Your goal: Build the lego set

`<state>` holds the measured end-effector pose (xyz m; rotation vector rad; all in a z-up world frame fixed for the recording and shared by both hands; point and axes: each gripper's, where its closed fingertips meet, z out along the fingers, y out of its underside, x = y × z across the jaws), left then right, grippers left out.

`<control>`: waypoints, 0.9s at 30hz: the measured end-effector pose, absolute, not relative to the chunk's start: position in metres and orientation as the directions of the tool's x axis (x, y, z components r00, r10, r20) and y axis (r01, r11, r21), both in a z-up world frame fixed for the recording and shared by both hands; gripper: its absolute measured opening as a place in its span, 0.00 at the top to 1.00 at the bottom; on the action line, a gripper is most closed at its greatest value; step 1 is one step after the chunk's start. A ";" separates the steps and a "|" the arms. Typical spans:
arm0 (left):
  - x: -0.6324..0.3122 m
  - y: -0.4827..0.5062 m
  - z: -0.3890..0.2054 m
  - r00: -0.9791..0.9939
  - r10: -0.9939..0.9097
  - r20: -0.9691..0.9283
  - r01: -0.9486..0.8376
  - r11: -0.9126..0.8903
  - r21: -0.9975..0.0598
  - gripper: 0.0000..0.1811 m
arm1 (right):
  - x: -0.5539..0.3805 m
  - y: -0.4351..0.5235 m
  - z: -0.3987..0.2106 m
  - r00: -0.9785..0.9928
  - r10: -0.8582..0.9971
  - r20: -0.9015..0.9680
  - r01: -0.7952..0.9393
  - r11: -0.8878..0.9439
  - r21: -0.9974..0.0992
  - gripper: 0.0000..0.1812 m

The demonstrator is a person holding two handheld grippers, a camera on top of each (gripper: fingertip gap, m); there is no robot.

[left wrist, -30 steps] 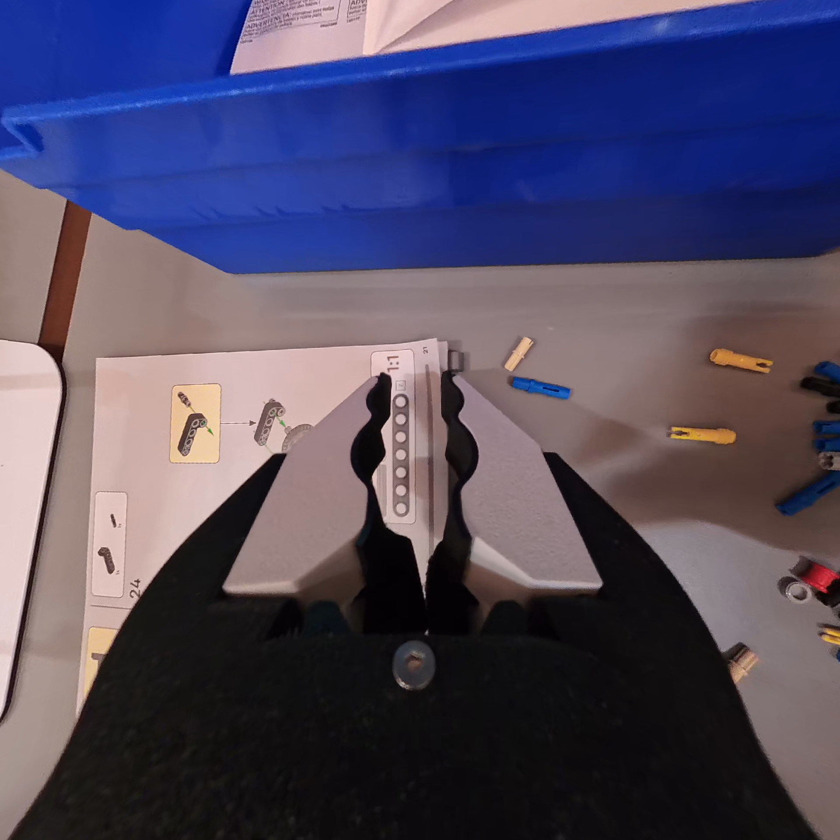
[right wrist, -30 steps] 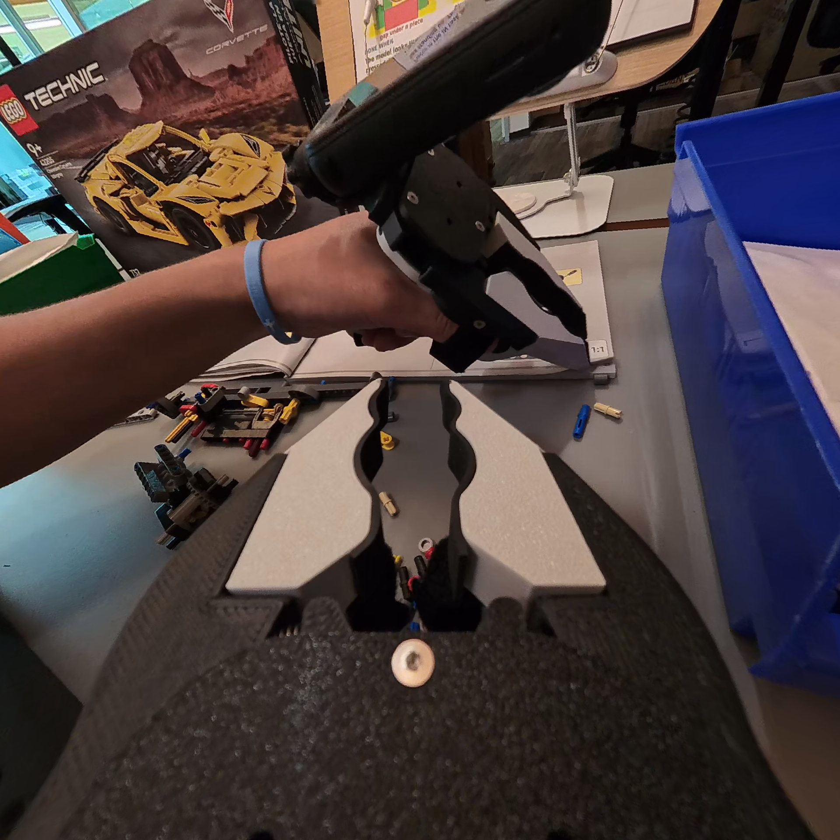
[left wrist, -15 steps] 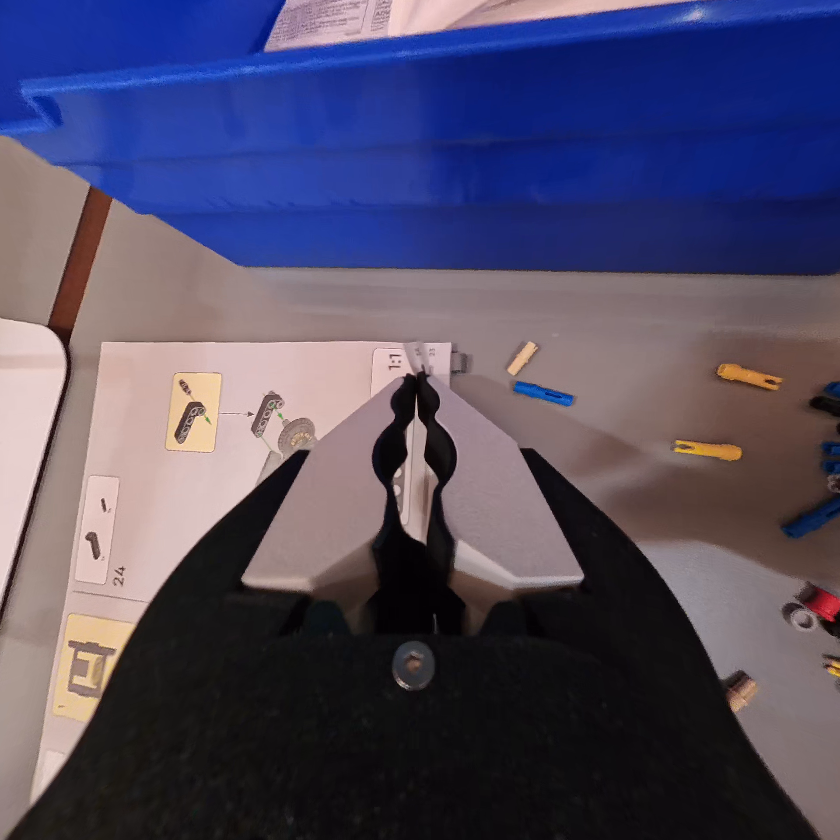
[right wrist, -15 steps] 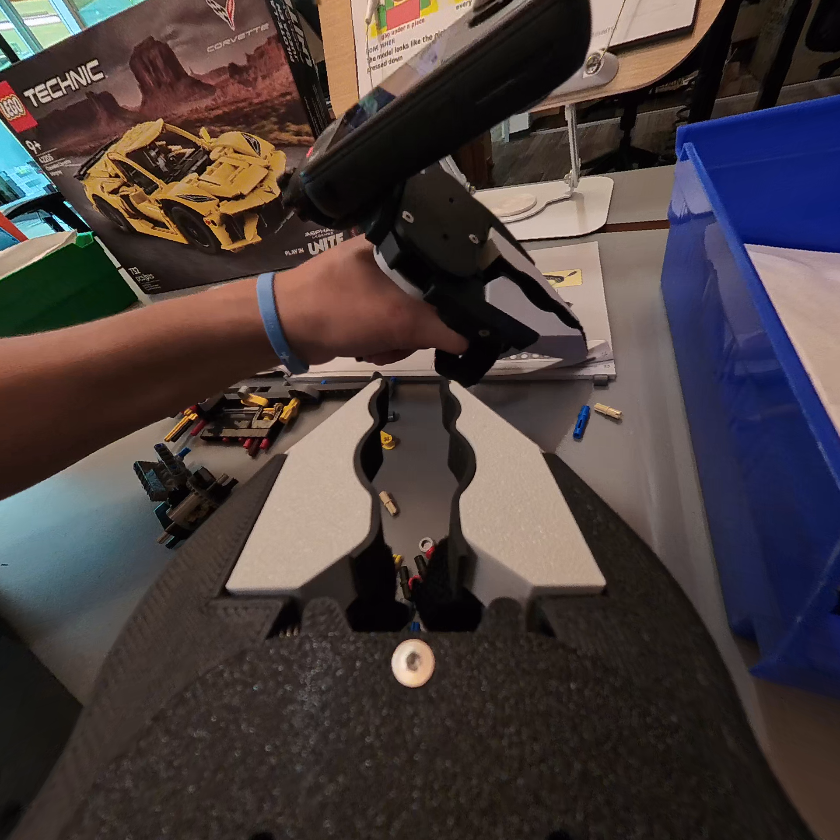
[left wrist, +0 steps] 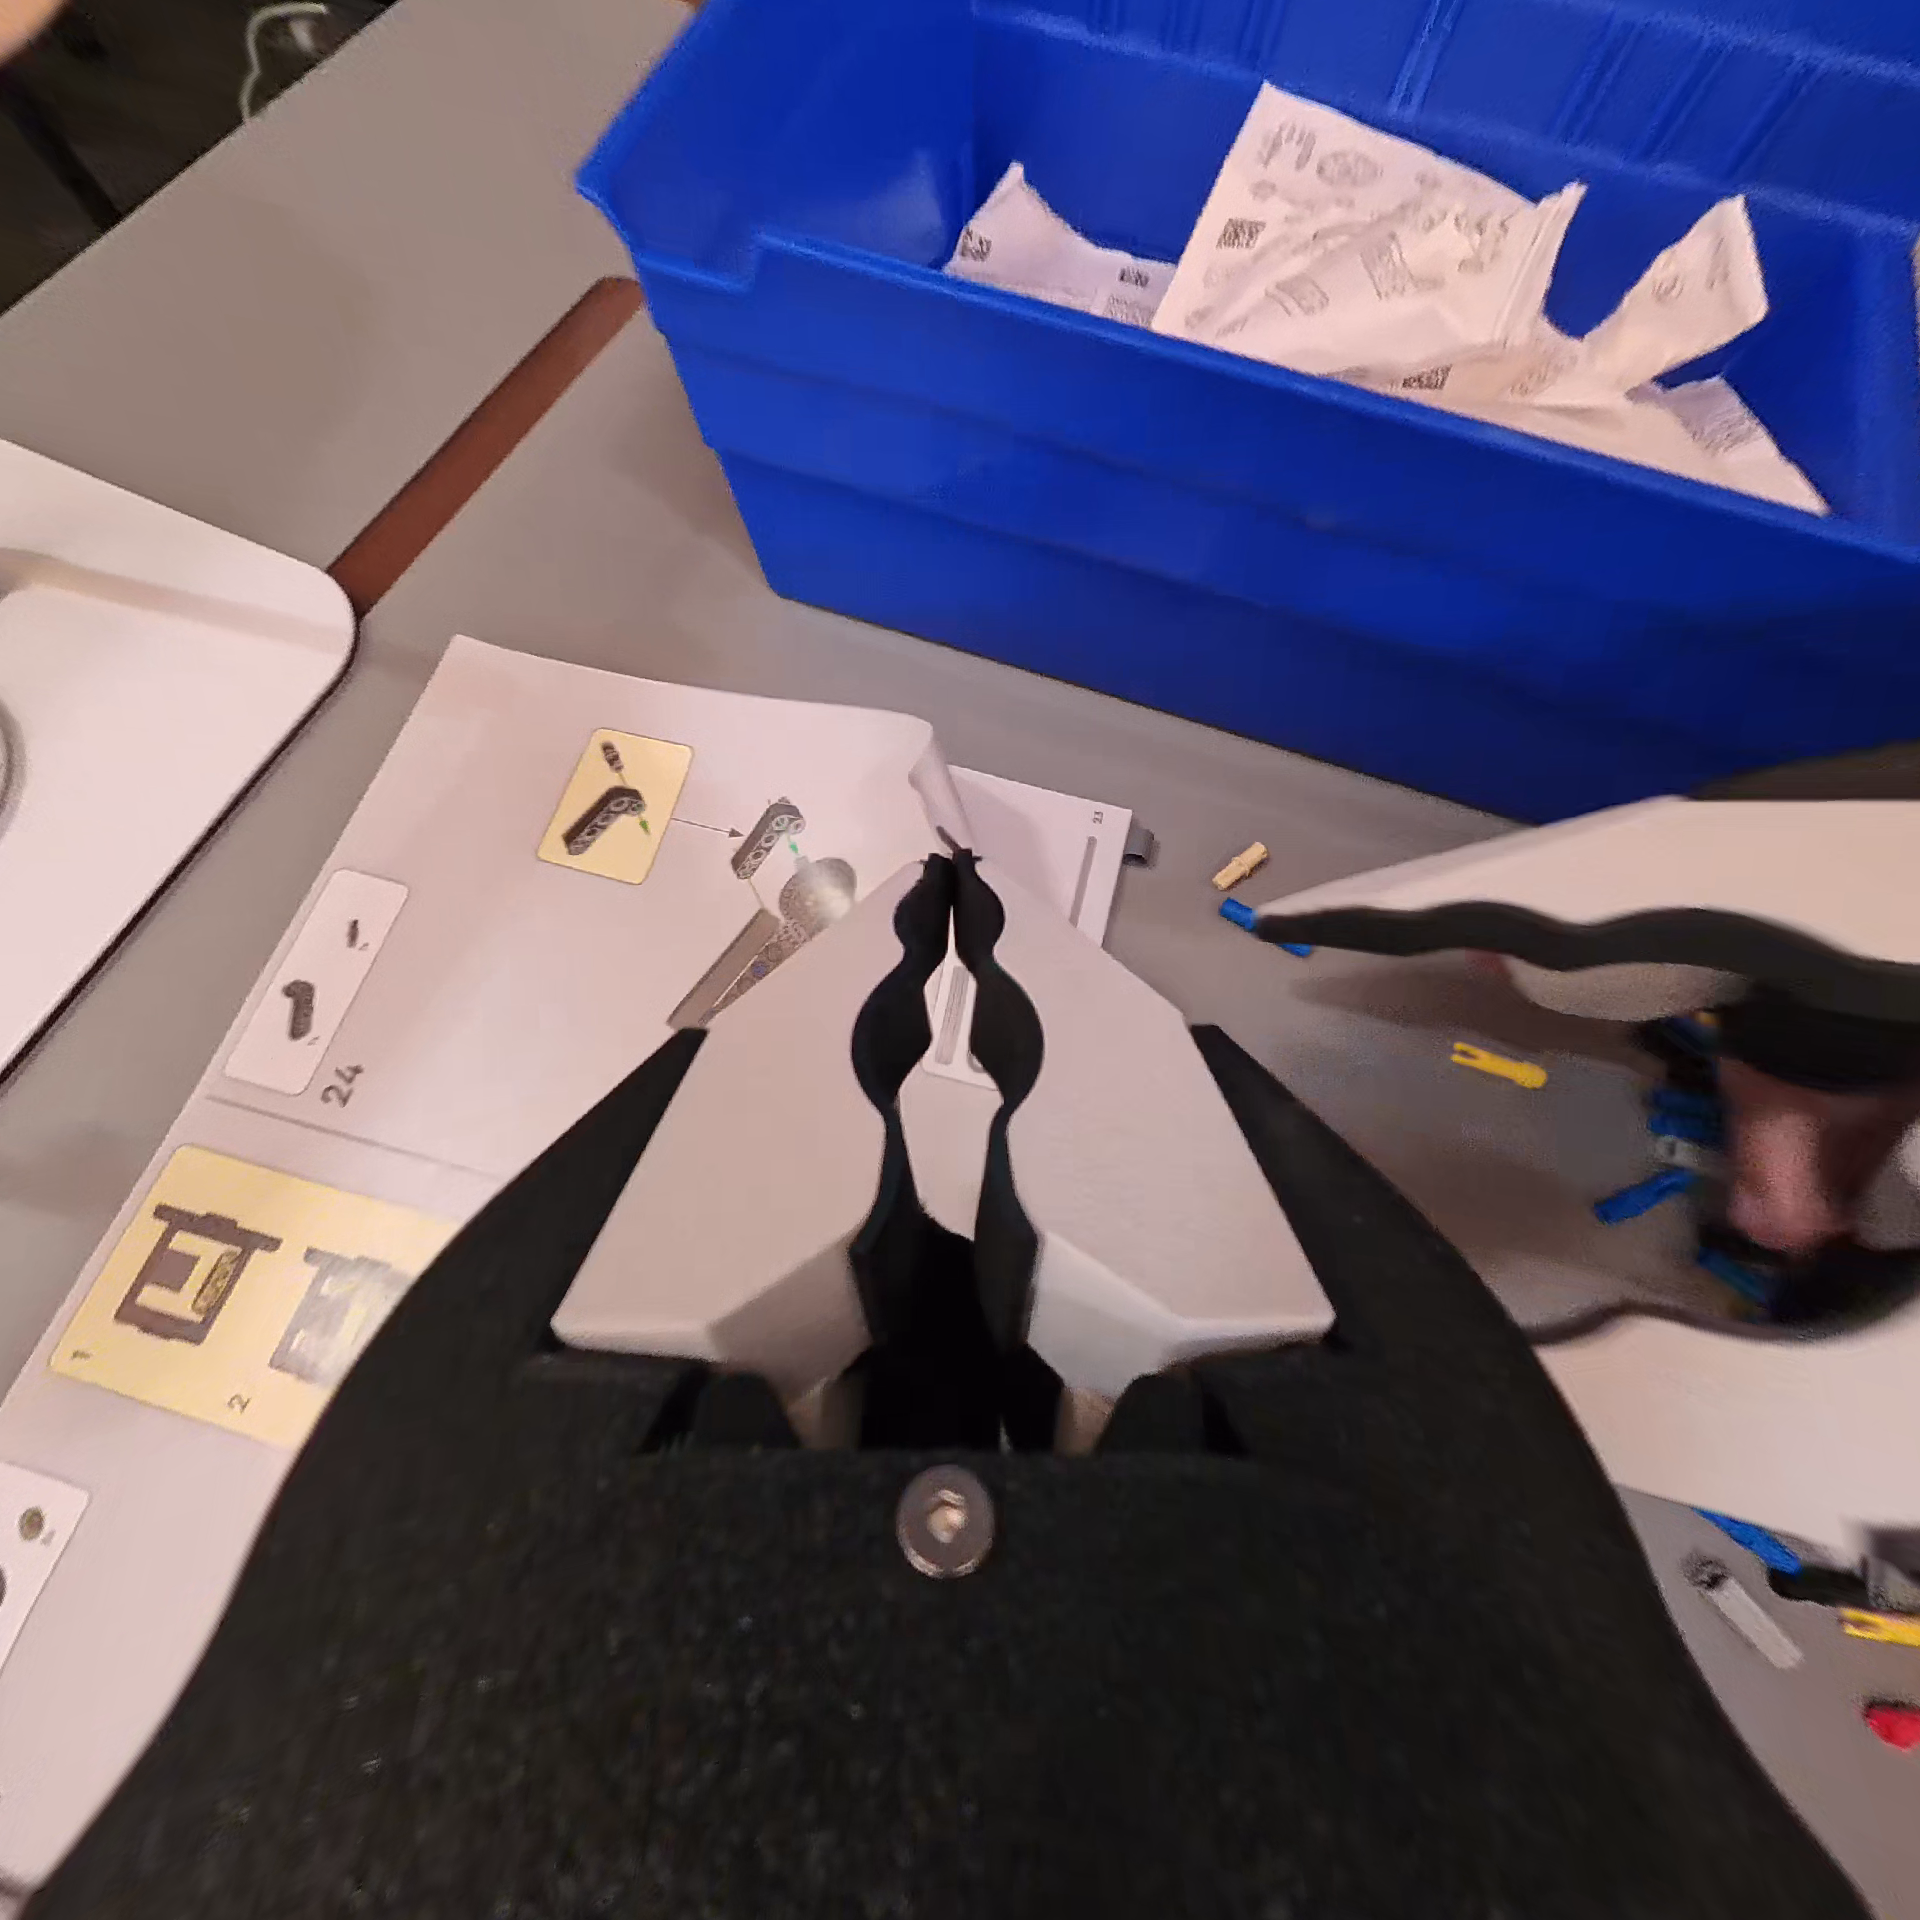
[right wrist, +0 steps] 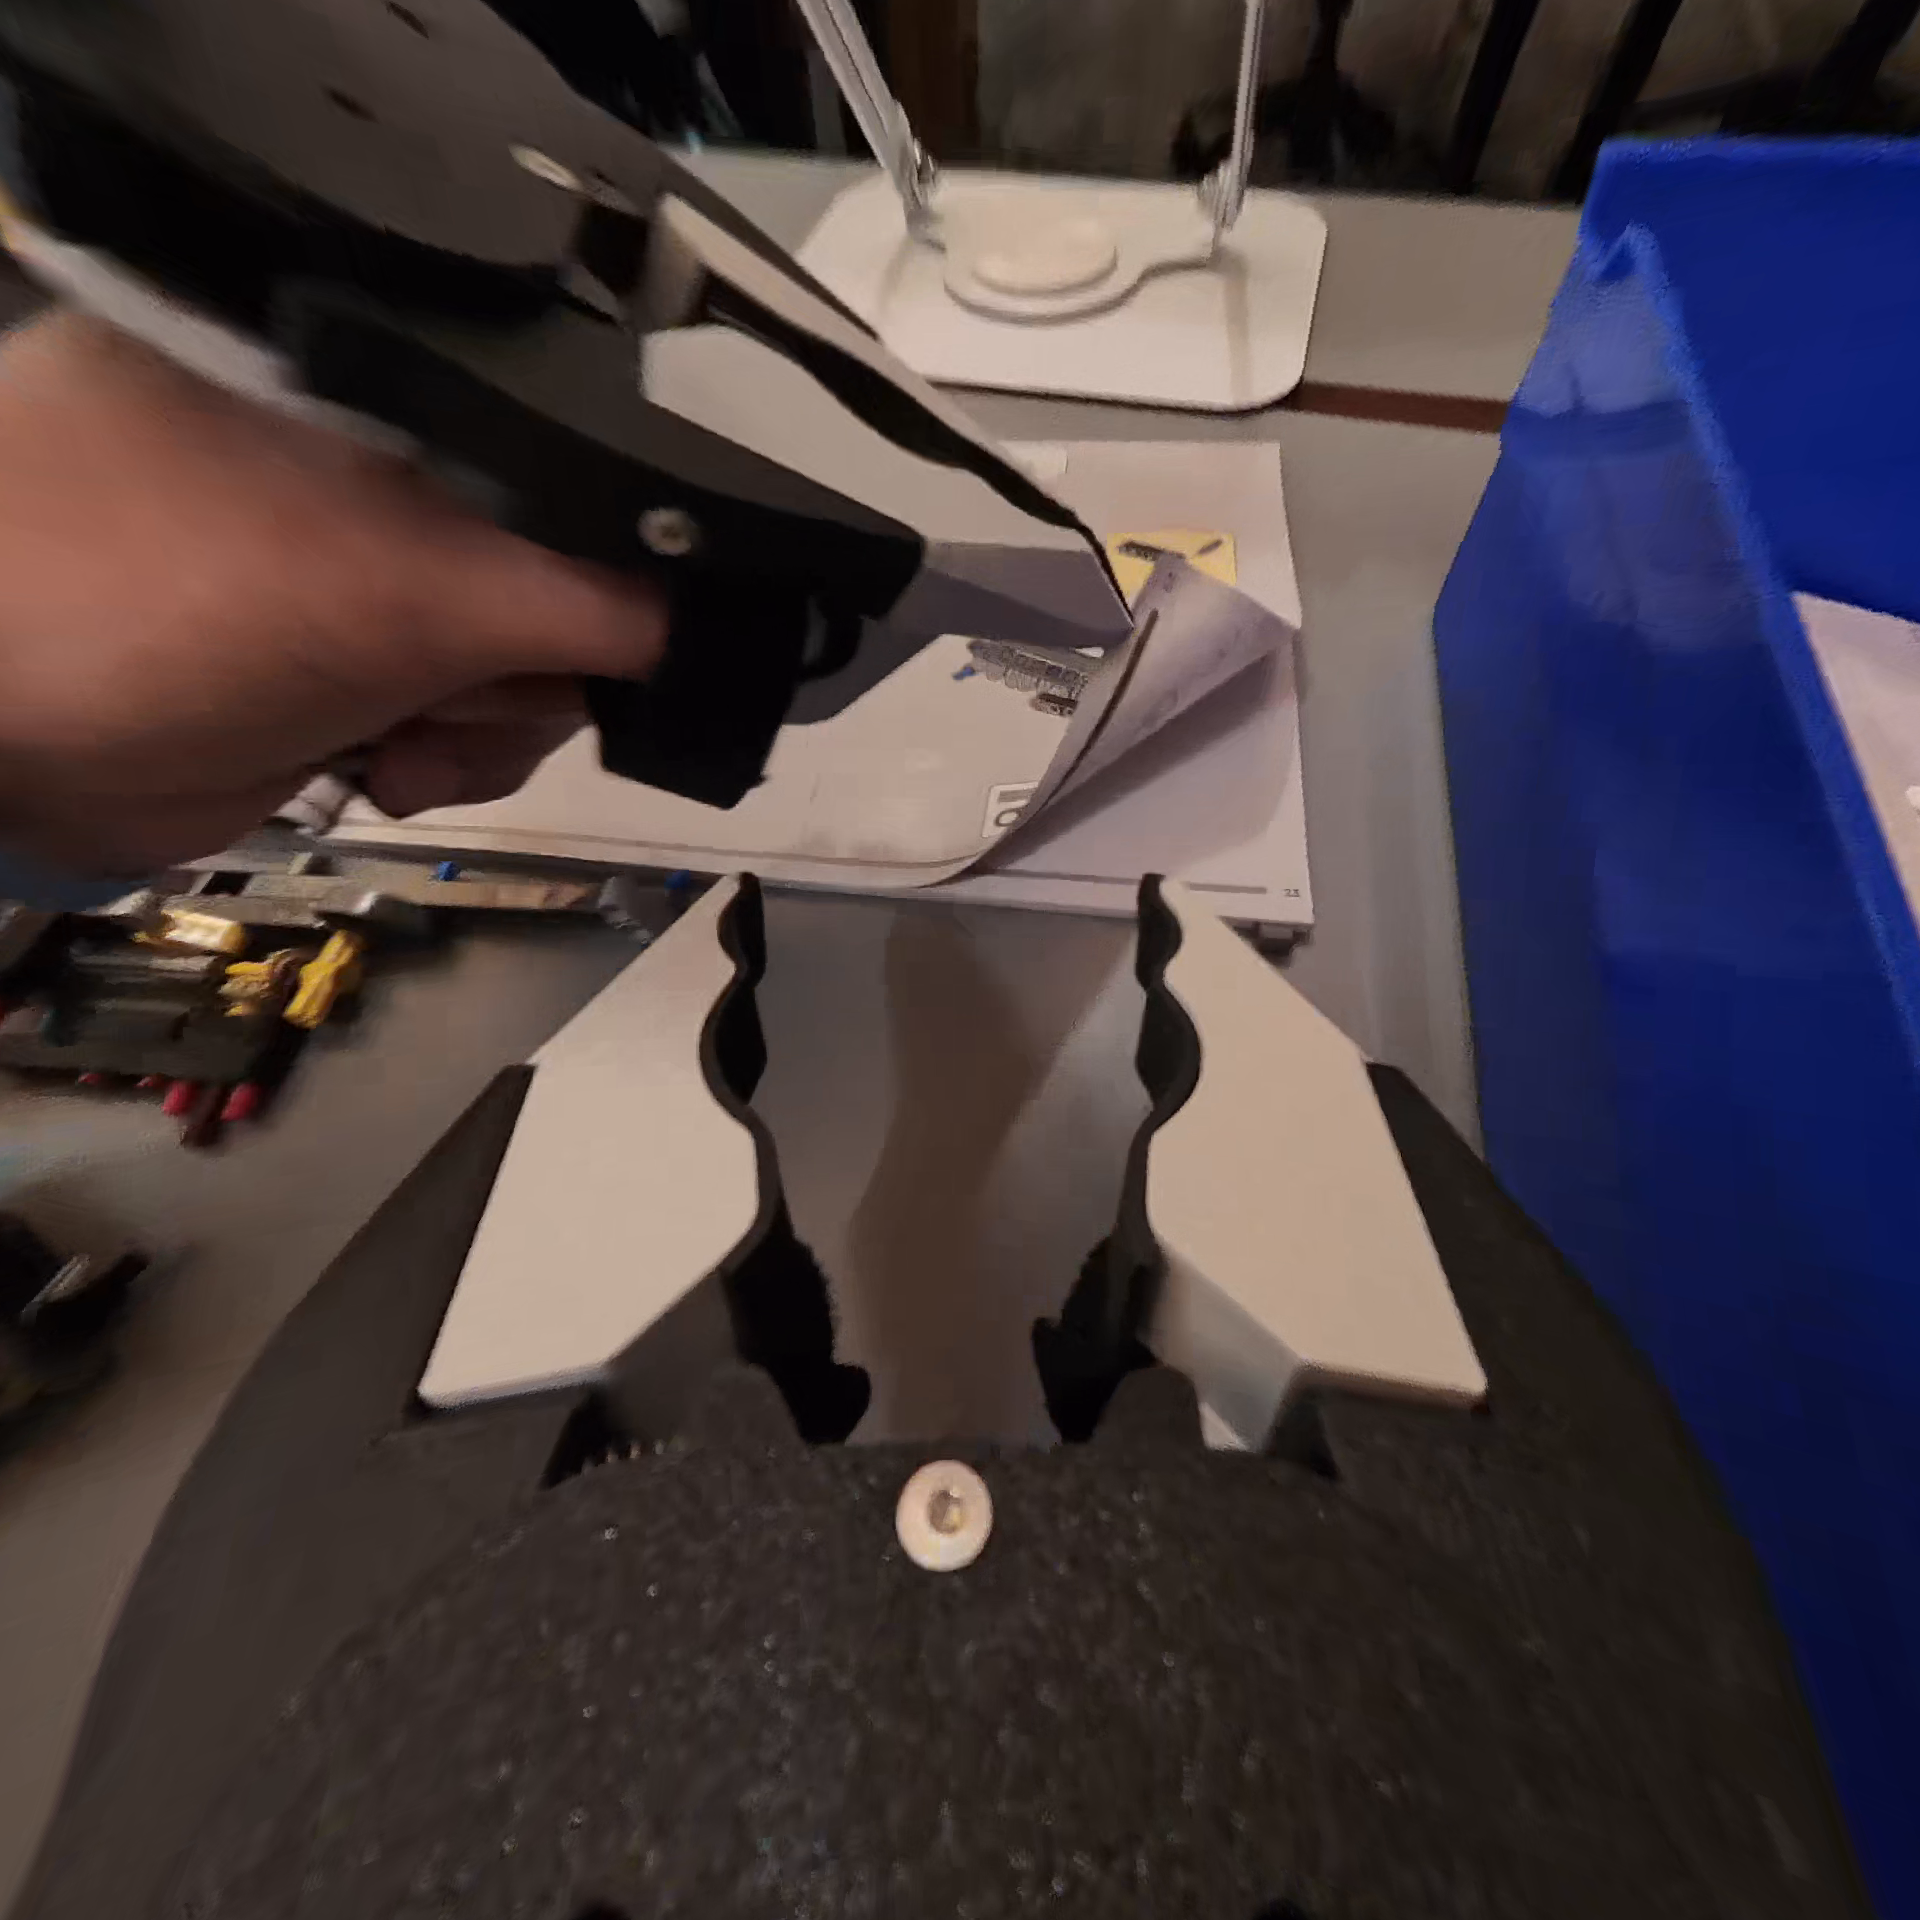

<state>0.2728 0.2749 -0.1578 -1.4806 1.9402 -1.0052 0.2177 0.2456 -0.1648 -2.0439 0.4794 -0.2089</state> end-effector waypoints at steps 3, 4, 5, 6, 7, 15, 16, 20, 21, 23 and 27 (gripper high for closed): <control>0.267 0.282 -0.145 -0.262 -0.961 0.088 -0.564 0.079 -0.822 1.00 | 0.239 0.267 -0.174 0.885 -0.466 -0.018 -0.282 -0.503 -0.817 0.67; 0.264 0.285 -0.140 -0.255 -0.962 0.098 -0.555 0.063 -0.830 1.00 | 0.243 0.275 -0.177 0.882 -0.469 -0.043 -0.311 -0.511 -0.801 0.67; 0.261 0.289 -0.134 -0.249 -0.962 0.109 -0.544 0.046 -0.838 1.00 | 0.242 0.285 -0.176 0.890 -0.447 -0.085 -0.330 -0.506 -0.797 0.67; 0.258 0.292 -0.127 -0.240 -0.963 0.121 -0.529 0.025 -0.848 1.00 | 0.243 0.295 -0.172 0.892 -0.436 -0.119 -0.342 -0.481 -0.807 0.71; 0.255 0.296 -0.121 -0.231 -0.963 0.137 -0.516 0.002 -0.857 1.00 | 0.245 0.303 -0.168 0.892 -0.432 -0.136 -0.347 -0.458 -0.818 0.78; 0.168 0.340 -0.068 -0.170 -0.935 0.313 -0.471 -0.202 -0.859 0.79 | 0.199 0.348 -0.126 0.955 -0.297 0.018 -0.115 -0.425 -0.898 1.00; 0.149 0.352 -0.065 -0.144 -0.931 0.337 -0.467 -0.236 -0.852 0.76 | 0.180 0.355 -0.120 0.969 -0.239 0.060 -0.048 -0.423 -0.905 1.00; 0.080 0.401 -0.068 -0.028 -0.823 0.568 -0.484 -0.486 -0.728 0.63 | 0.107 0.380 -0.112 0.937 -0.043 0.346 0.290 -0.456 -0.842 1.00; 0.066 0.413 -0.070 -0.007 -0.777 0.630 -0.480 -0.550 -0.684 0.62 | 0.094 0.386 -0.112 0.890 -0.021 0.455 0.396 -0.460 -0.795 1.00; 0.042 0.435 -0.078 0.034 -0.681 0.732 -0.464 -0.659 -0.592 0.62 | 0.068 0.397 -0.110 0.754 0.023 0.656 0.597 -0.441 -0.670 1.00; 0.012 0.460 -0.101 0.082 -0.555 0.828 -0.455 -0.760 -0.464 0.70 | 0.015 0.418 -0.120 0.606 0.148 0.782 0.767 -0.370 -0.524 1.00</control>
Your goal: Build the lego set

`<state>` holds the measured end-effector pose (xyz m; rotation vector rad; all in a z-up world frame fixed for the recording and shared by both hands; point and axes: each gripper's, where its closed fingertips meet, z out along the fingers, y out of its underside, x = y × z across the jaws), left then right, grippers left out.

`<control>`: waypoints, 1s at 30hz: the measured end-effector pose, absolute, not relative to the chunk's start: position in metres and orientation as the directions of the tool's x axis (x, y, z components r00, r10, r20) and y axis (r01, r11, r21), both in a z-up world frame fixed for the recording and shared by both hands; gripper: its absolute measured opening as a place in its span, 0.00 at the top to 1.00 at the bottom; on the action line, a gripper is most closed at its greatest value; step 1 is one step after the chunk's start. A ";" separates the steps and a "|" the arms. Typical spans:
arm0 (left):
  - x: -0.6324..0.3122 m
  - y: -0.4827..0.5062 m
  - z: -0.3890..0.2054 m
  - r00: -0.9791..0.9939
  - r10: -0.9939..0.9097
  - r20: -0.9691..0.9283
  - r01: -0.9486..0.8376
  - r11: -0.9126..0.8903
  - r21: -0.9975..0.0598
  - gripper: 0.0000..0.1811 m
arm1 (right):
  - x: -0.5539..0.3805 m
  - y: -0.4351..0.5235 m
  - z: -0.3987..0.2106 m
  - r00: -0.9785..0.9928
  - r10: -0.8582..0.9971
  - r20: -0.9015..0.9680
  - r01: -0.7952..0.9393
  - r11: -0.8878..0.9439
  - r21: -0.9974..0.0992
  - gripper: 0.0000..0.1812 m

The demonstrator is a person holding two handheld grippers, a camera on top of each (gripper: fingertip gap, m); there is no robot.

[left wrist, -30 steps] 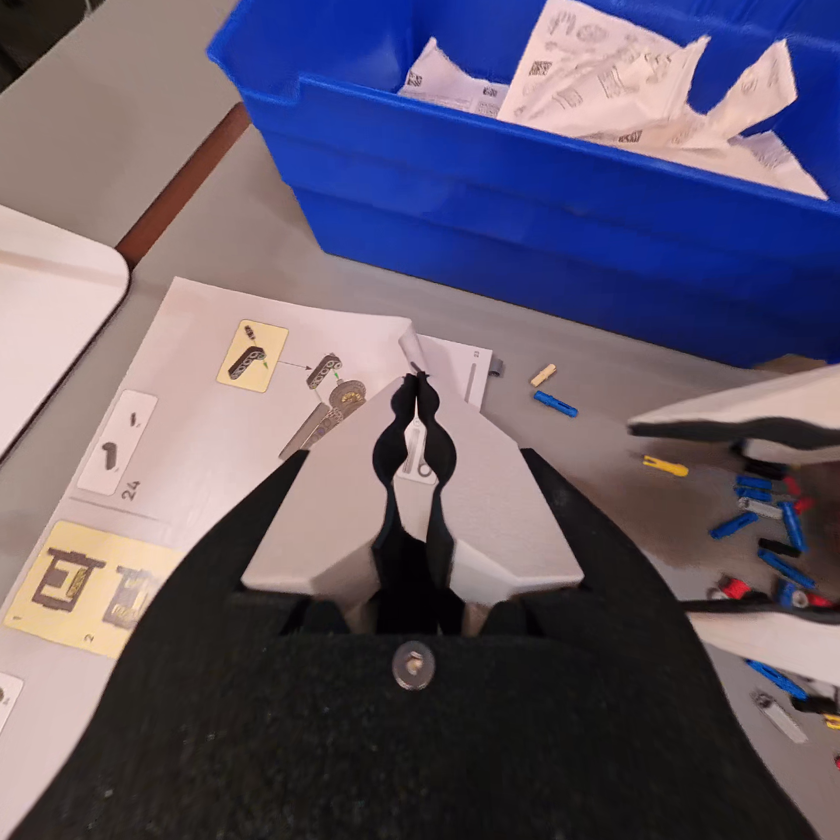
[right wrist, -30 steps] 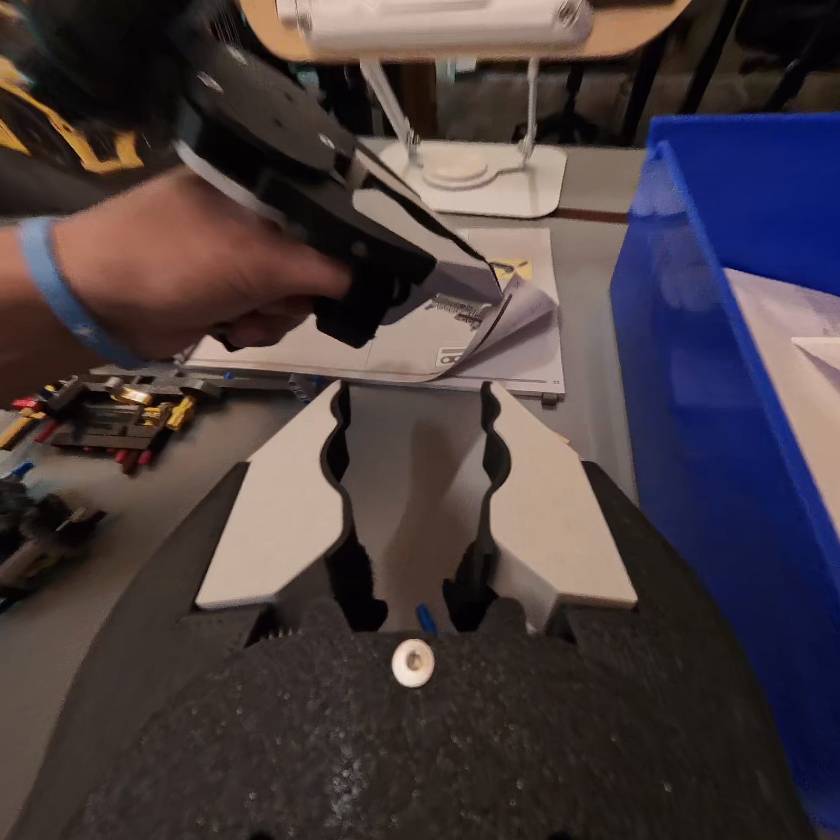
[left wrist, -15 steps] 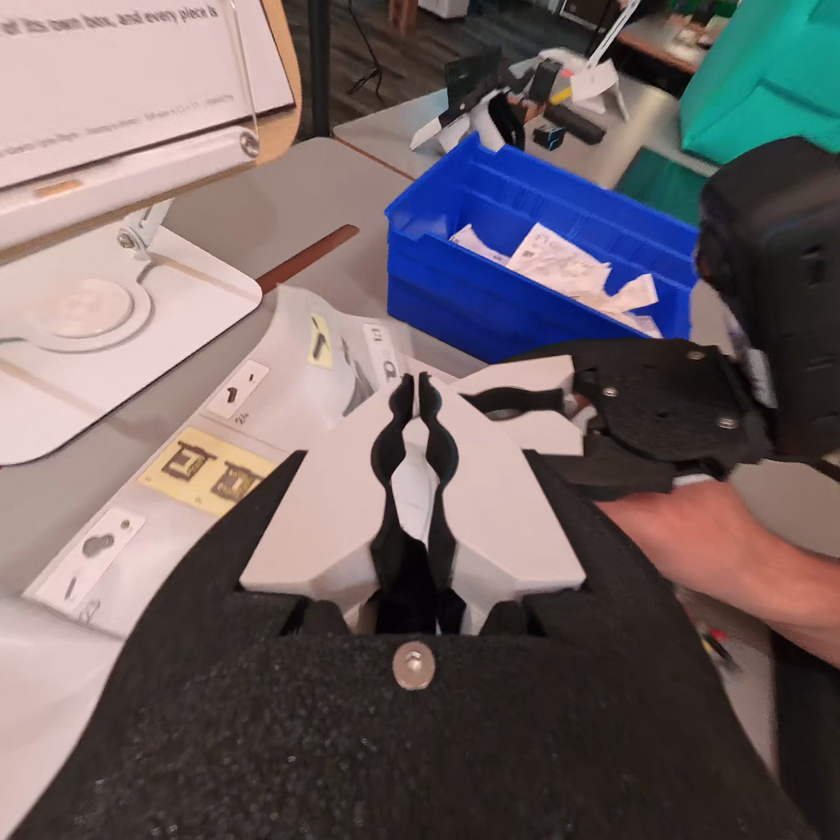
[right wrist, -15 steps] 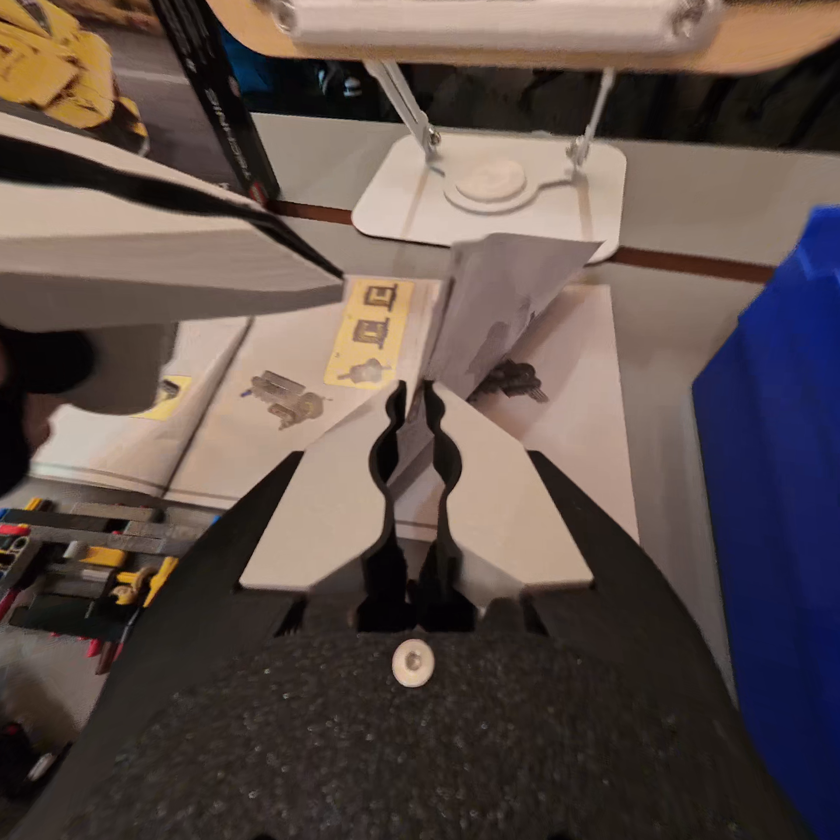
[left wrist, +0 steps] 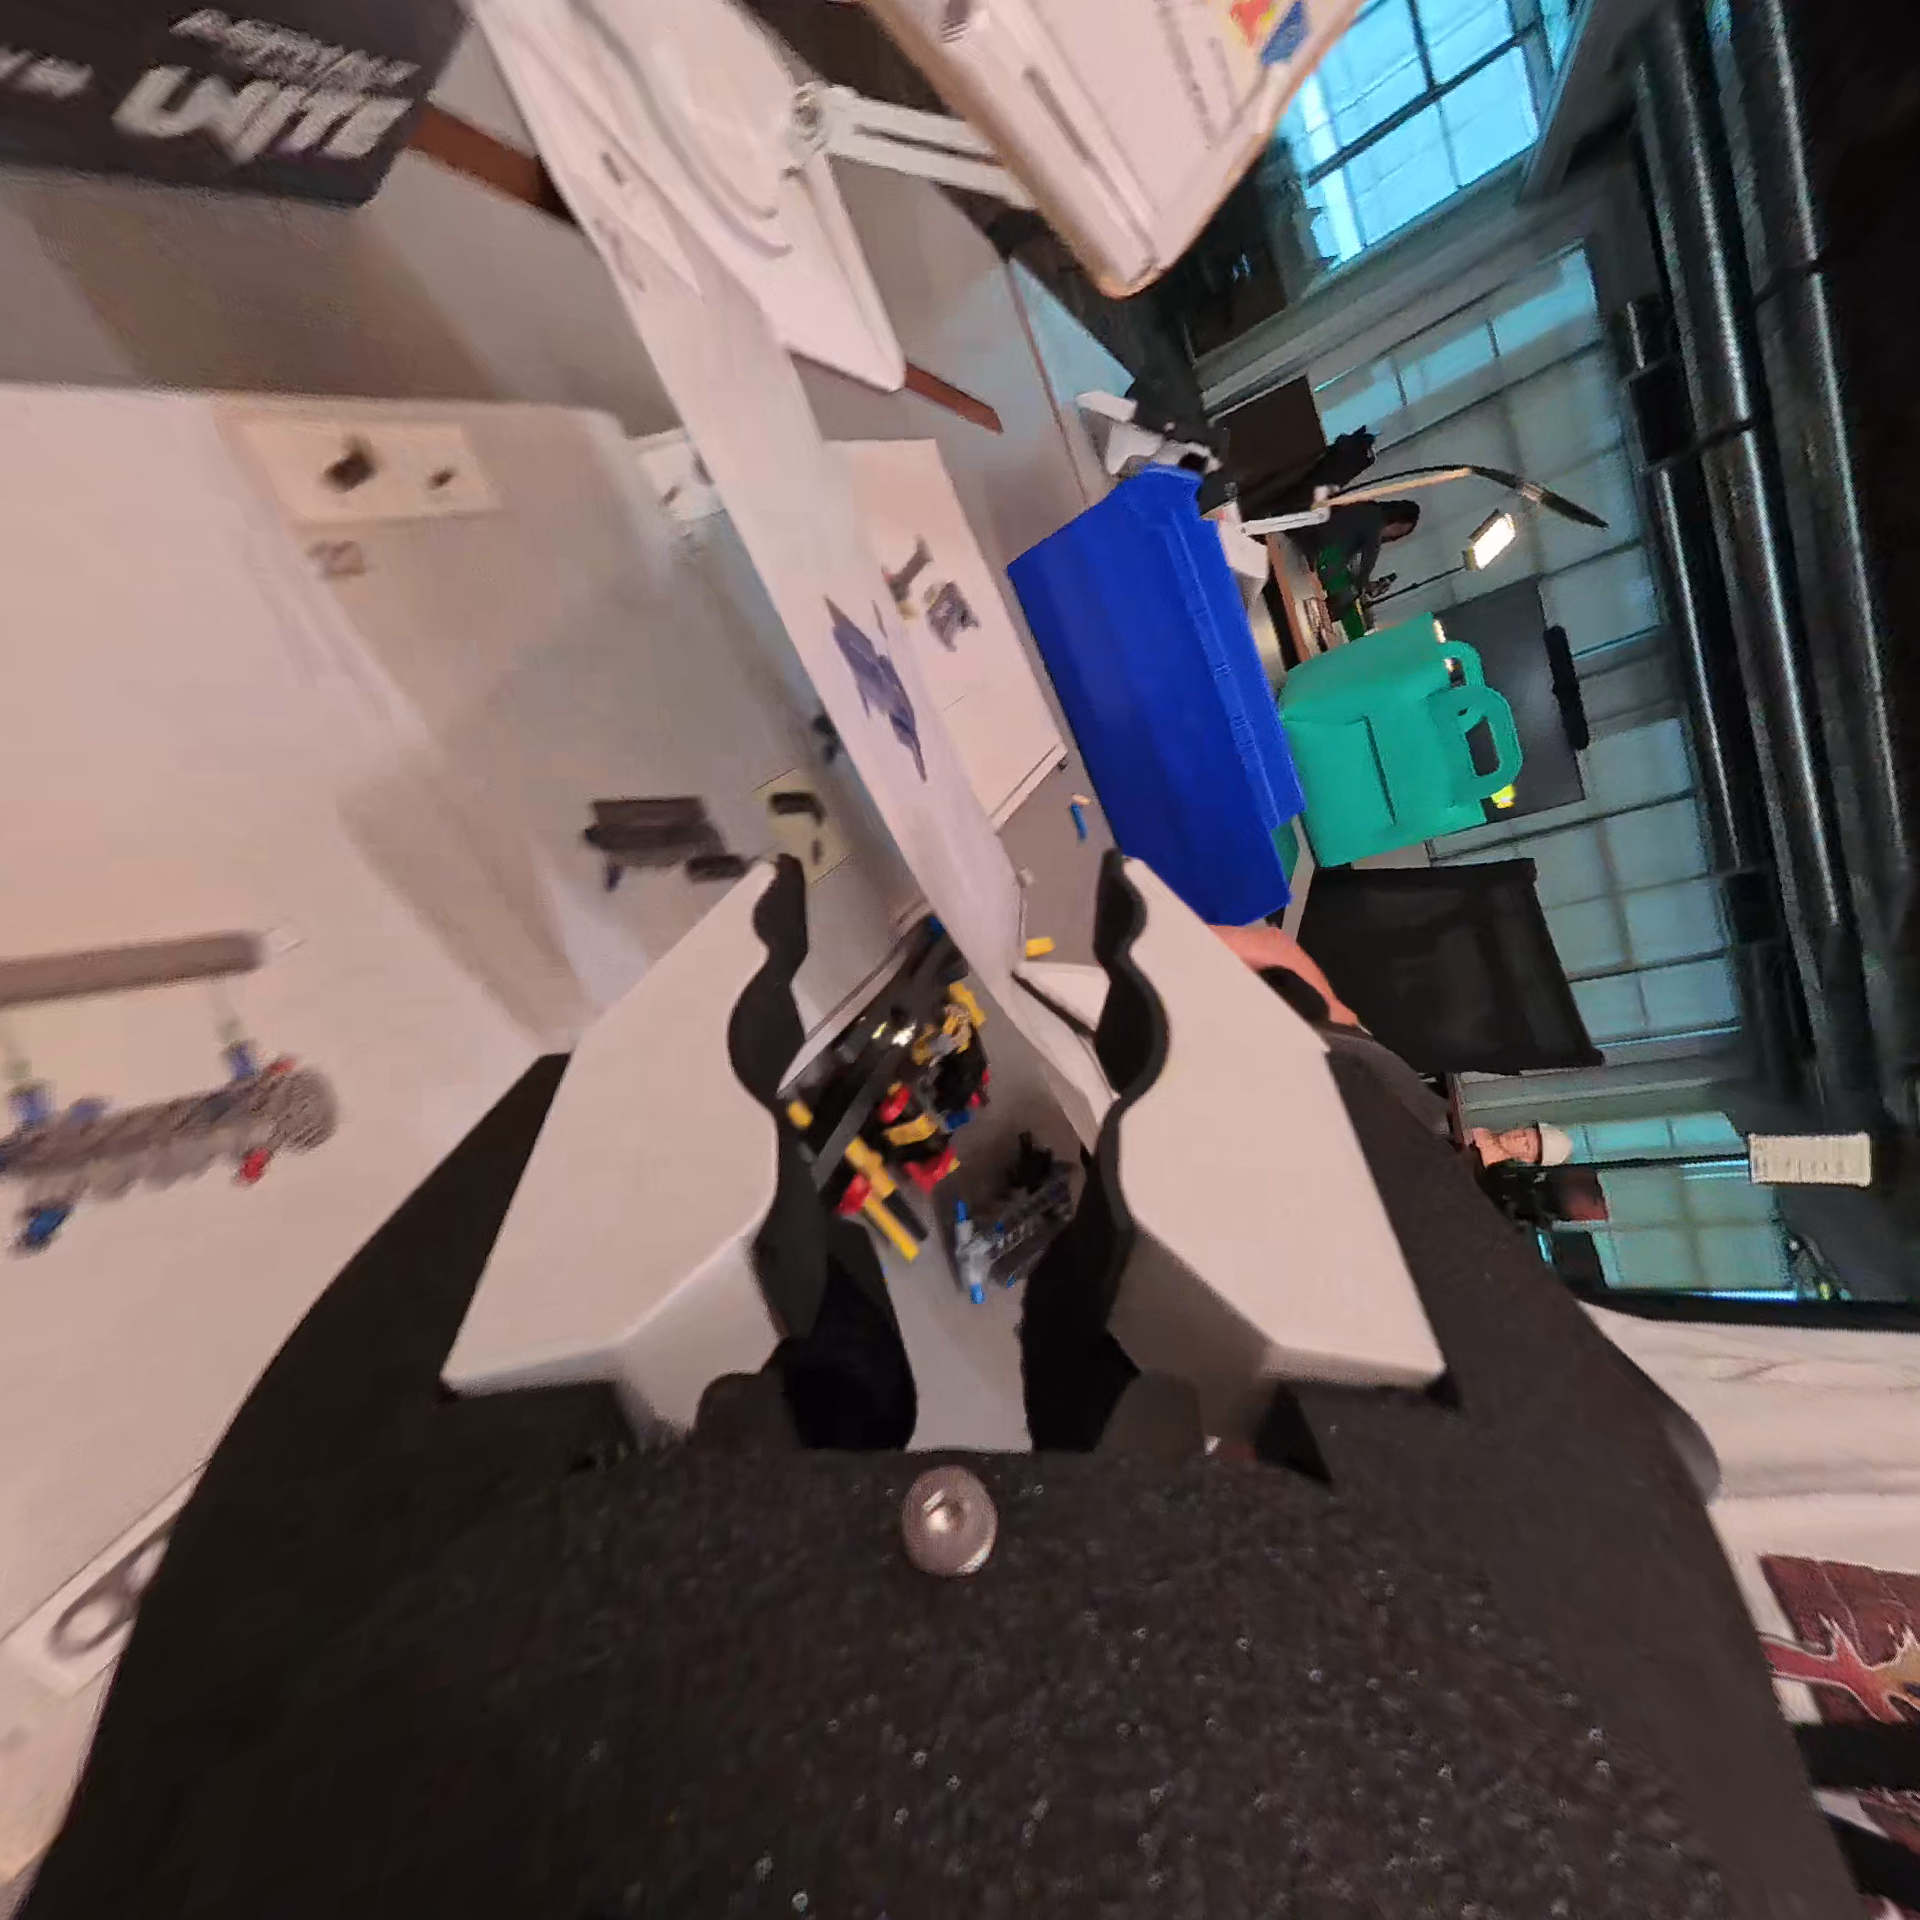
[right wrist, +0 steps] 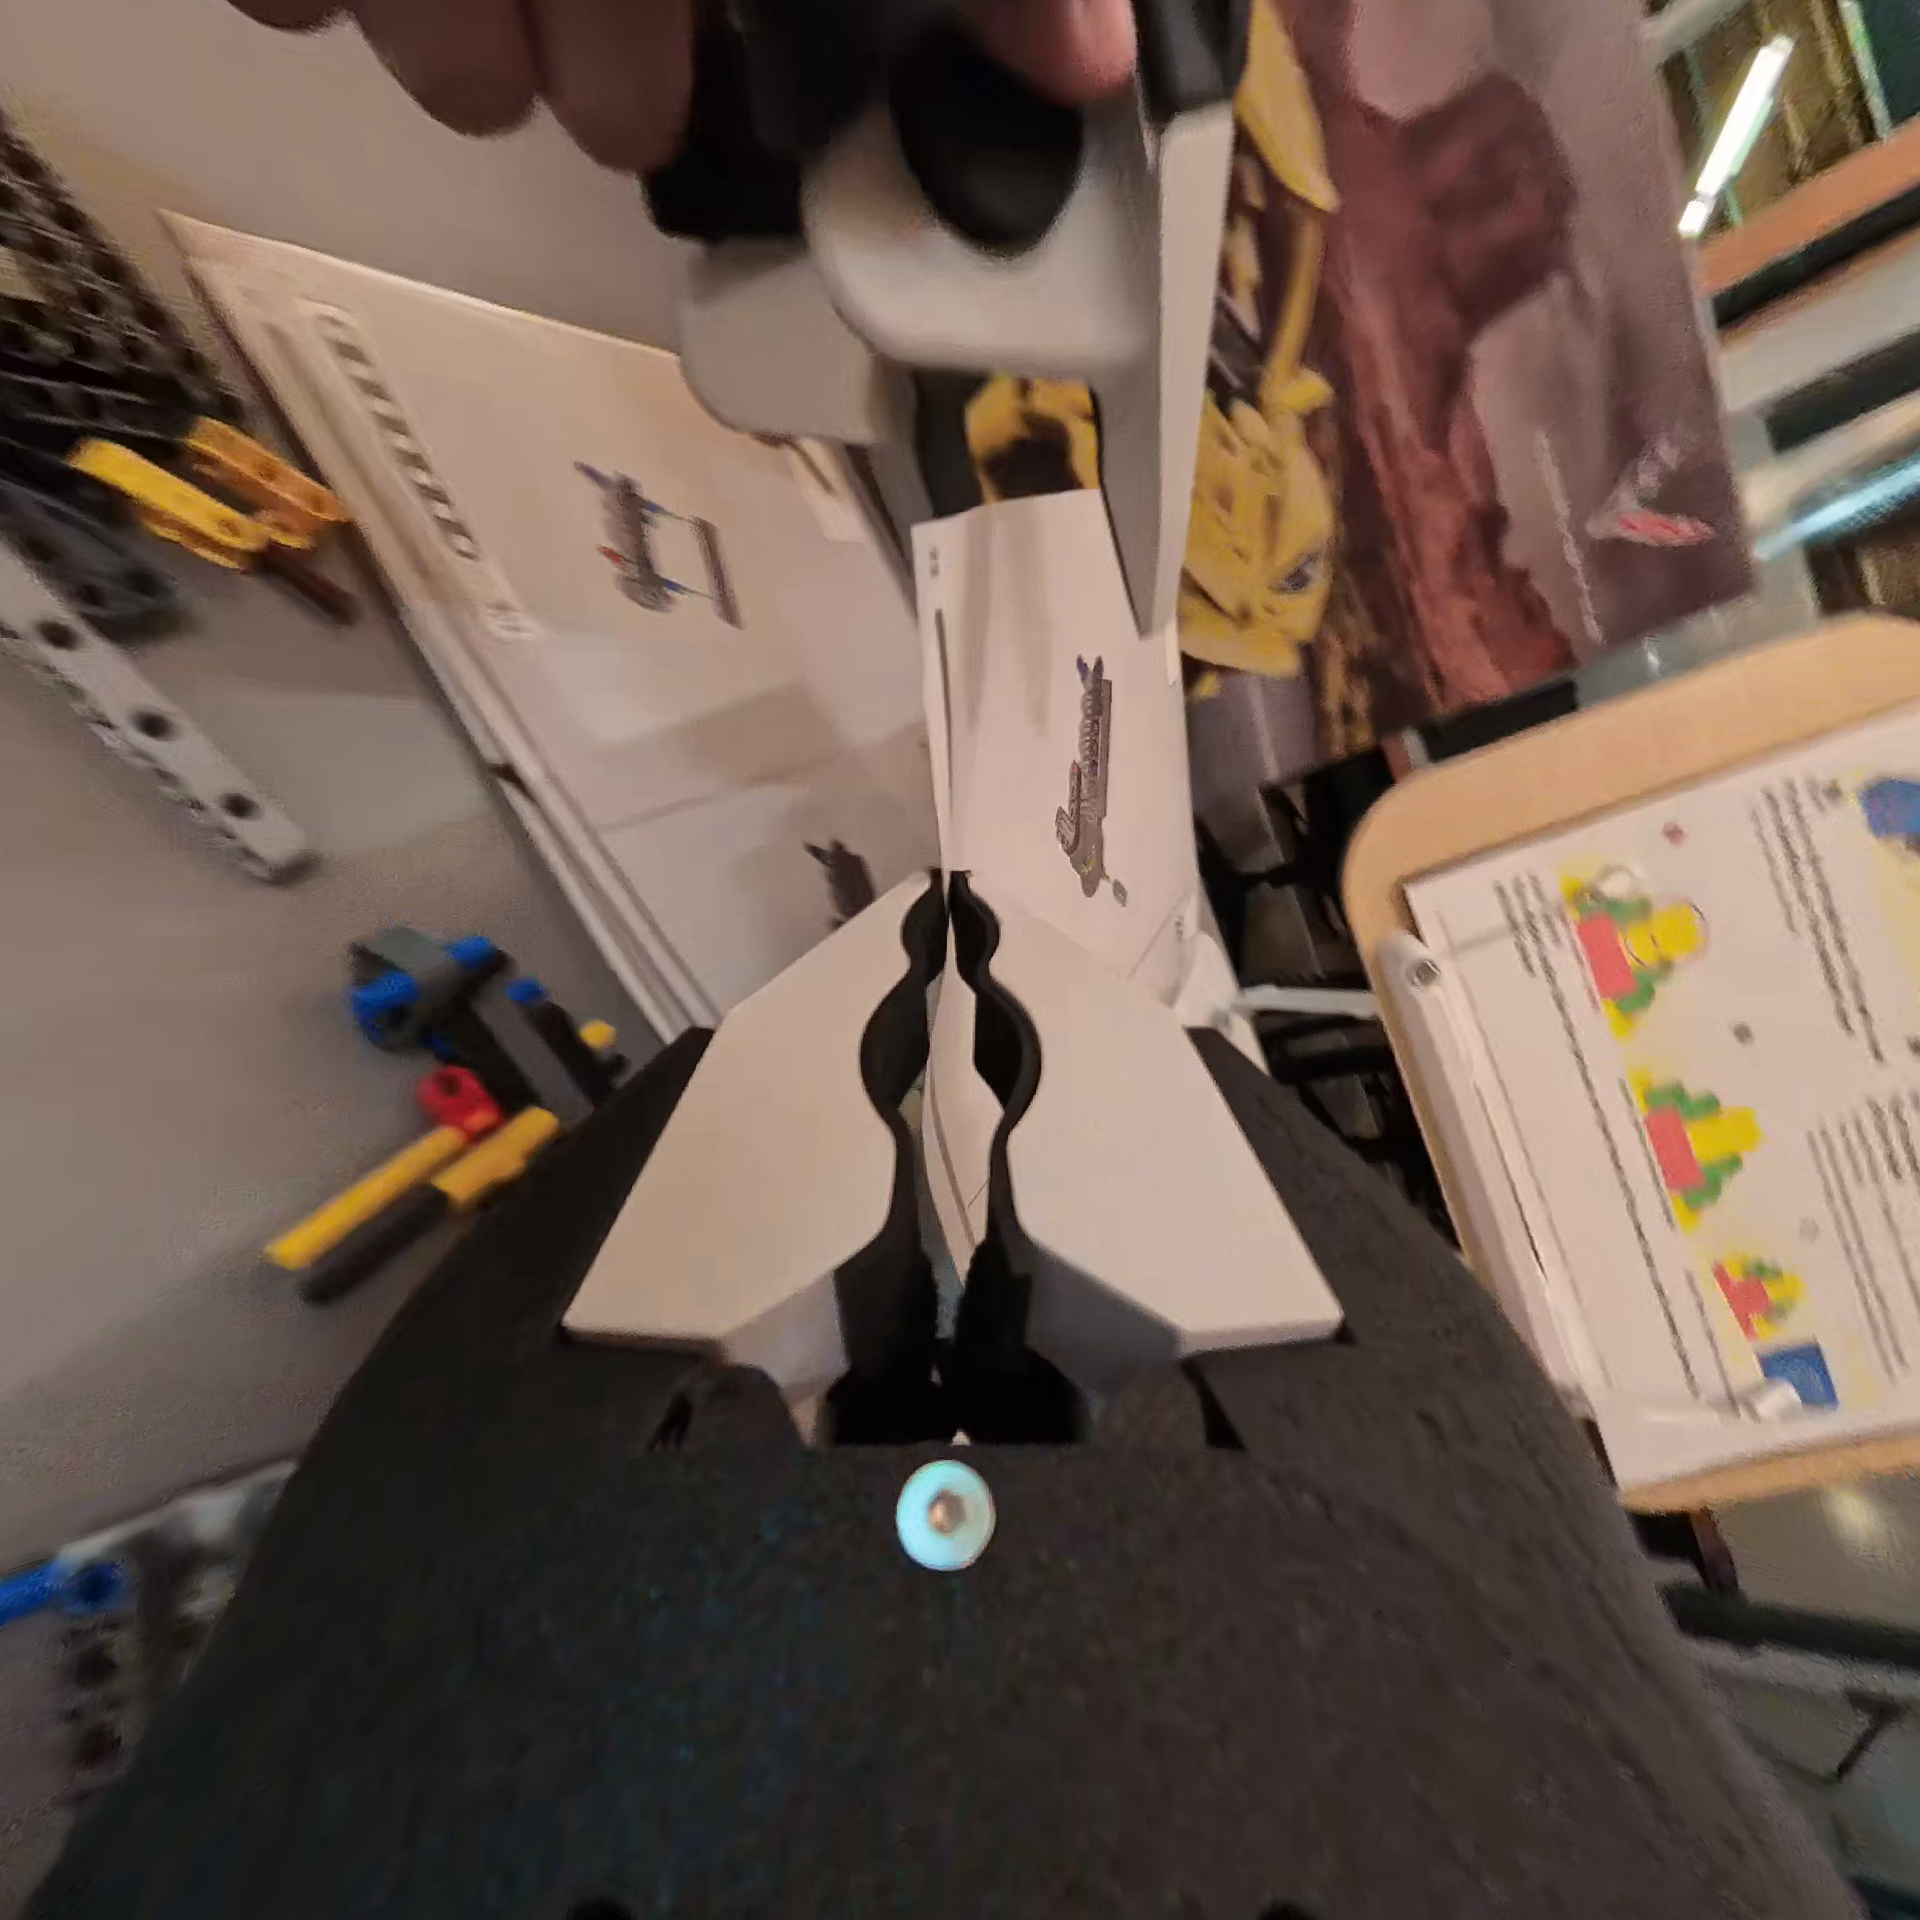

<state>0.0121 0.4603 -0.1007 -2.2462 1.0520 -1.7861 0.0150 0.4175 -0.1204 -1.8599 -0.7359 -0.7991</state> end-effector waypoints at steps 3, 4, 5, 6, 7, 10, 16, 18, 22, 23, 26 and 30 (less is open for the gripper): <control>-0.007 0.472 -0.117 0.118 -0.544 0.831 -0.449 -0.776 -0.443 0.99 | -0.010 0.426 -0.132 0.600 0.220 0.769 0.783 -0.358 -0.508 0.98; -0.014 0.478 -0.123 0.141 -0.559 0.817 -0.453 -0.770 -0.449 1.00 | -0.019 0.424 -0.136 0.628 0.258 0.734 0.768 -0.357 -0.531 0.90; -0.022 0.483 -0.131 0.166 -0.582 0.796 -0.468 -0.757 -0.456 1.00 | -0.026 0.421 -0.139 0.680 0.292 0.673 0.728 -0.379 -0.571 0.83; -0.031 0.491 -0.139 0.197 -0.615 0.764 -0.485 -0.738 -0.469 1.00 | -0.033 0.415 -0.142 0.740 0.333 0.585 0.672 -0.406 -0.619 0.74; -0.040 0.499 -0.147 0.228 -0.648 0.727 -0.505 -0.717 -0.481 1.00 | -0.039 0.409 -0.141 0.797 0.359 0.486 0.603 -0.422 -0.677 0.70; -0.068 0.530 -0.168 0.315 -0.738 0.596 -0.573 -0.649 -0.501 1.00 | -0.009 0.401 -0.129 0.913 0.332 0.238 0.379 -0.470 -0.797 0.72; -0.075 0.545 -0.169 0.324 -0.850 0.416 -0.626 -0.522 -0.579 1.00 | 0.145 0.402 -0.135 0.995 0.090 -0.054 0.006 -0.563 -0.826 0.85; -0.061 0.525 -0.157 0.223 -0.916 0.332 -0.653 -0.394 -0.647 0.99 | 0.180 0.392 -0.140 0.991 -0.002 -0.134 -0.111 -0.564 -0.819 0.90; 0.003 0.470 -0.125 -0.027 -0.986 0.162 -0.621 -0.110 -0.776 0.89 | 0.188 0.385 -0.179 0.995 0.017 -0.094 -0.056 -0.701 -0.711 1.00; 0.028 0.455 -0.115 -0.081 -0.988 0.130 -0.592 -0.057 -0.804 0.89 | 0.180 0.387 -0.187 0.996 0.048 -0.077 -0.018 -0.723 -0.691 1.00; 0.106 0.430 -0.104 -0.183 -0.983 0.006 -0.544 0.097 -0.834 0.91 | 0.144 0.393 -0.199 0.982 0.164 -0.097 0.057 -0.739 -0.671 1.00; 0.176 0.439 -0.128 -0.186 -0.982 0.041 -0.714 0.106 -0.692 0.91 | 0.081 0.394 -0.191 0.911 0.350 -0.218 0.091 -0.687 -0.721 1.00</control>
